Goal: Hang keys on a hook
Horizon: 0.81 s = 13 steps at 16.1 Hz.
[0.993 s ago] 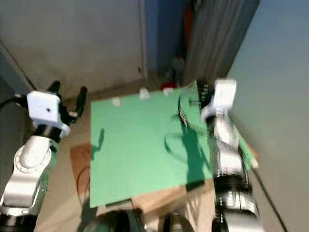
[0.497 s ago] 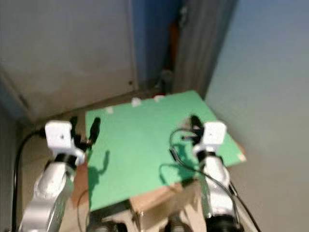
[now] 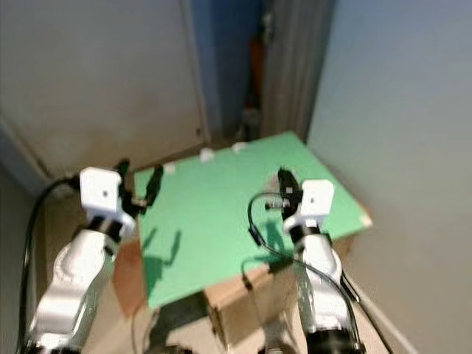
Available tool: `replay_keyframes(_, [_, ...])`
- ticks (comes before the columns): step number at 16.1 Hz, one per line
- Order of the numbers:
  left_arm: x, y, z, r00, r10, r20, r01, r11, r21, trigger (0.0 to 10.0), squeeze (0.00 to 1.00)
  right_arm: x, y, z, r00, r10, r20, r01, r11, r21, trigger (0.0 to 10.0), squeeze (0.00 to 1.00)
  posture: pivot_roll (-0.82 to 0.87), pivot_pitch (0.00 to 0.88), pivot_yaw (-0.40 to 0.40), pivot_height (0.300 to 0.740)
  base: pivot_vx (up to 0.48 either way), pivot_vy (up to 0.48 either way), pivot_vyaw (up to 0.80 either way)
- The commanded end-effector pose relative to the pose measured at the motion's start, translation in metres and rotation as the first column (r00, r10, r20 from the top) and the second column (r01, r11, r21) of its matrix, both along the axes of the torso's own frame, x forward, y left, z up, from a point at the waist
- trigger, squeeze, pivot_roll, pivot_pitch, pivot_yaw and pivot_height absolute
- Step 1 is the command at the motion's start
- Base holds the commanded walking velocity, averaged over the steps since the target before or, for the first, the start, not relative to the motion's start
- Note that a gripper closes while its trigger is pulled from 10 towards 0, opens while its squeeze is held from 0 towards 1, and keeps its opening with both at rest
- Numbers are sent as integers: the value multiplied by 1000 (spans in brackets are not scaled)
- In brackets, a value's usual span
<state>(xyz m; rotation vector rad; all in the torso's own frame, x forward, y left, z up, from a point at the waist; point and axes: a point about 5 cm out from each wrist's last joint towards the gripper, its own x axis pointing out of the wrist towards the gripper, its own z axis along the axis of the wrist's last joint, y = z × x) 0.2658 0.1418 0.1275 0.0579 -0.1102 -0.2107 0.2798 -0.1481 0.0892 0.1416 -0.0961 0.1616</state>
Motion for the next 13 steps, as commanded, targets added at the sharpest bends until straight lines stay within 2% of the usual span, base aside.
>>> replay_keyframes(1, [2, -3, -4, 1000, -23, -16, 23, 1000, 14, 10000, 0, 0, 4, 1, 1000, 10, -10, -10, 1000, 9, 0, 0, -162, 48, 103, 736, 0, 0, 0])
replay_keyframes(6, [0, -8, -8, 997, -67, -23, 68, 998, 12, 10000, 0, -1, 5, -2, 1000, 12, -26, -12, 1000, 4, 0, 0, -179, 61, 111, 736, 0, 0, 0])
replay_keyframes(9, [6, -15, -3, 994, -107, -1, 107, 994, 17, 10000, 0, 2, 10, 0, 999, 31, -18, -31, 999, -12, 0, 0, -186, 51, 121, 736, 0, -464, 0])
replay_keyframes(13, [11, -16, -3, 993, -115, -2, 115, 993, 23, 10000, 0, 4, 12, -1, 999, 33, -23, -33, 999, -12, 0, 0, -197, 44, 130, 736, 0, -458, 0])
